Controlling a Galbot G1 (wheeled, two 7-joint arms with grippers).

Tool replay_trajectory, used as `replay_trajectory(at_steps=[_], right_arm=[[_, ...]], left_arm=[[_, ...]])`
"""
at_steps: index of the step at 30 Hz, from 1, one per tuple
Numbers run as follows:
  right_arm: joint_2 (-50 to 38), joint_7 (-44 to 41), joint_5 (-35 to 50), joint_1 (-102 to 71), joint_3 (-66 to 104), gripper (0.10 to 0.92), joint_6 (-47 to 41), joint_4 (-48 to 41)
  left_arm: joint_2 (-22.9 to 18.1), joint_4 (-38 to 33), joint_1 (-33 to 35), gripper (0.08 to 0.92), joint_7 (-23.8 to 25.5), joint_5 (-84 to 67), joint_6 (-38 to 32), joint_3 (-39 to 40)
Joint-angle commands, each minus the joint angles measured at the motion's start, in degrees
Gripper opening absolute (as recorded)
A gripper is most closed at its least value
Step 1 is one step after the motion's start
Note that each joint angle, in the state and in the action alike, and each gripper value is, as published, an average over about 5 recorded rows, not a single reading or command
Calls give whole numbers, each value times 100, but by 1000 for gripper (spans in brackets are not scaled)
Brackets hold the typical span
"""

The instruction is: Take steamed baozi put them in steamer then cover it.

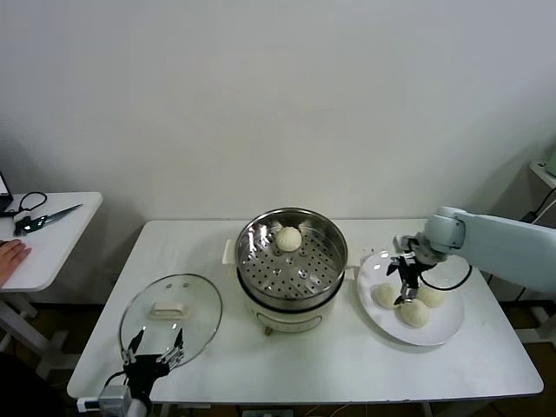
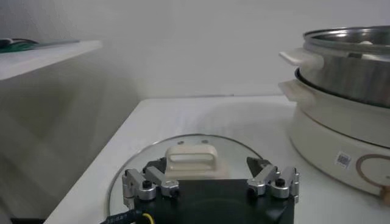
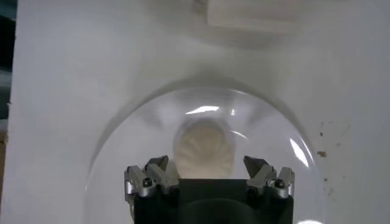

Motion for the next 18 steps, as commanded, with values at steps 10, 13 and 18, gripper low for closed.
replay_trajectory(at_steps=[10, 13, 18], right_arm=[[245, 156, -352, -515, 328, 809, -145, -349], [250, 151, -393, -535, 364, 796, -139, -399], [224, 97, -407, -511, 364, 747, -132, -393]], left_arm=[[9, 48, -29, 823, -1, -12, -12, -12], [7, 41, -32, 823, 0, -12, -10, -8], [8, 40, -33, 823, -1, -12, -10, -14]])
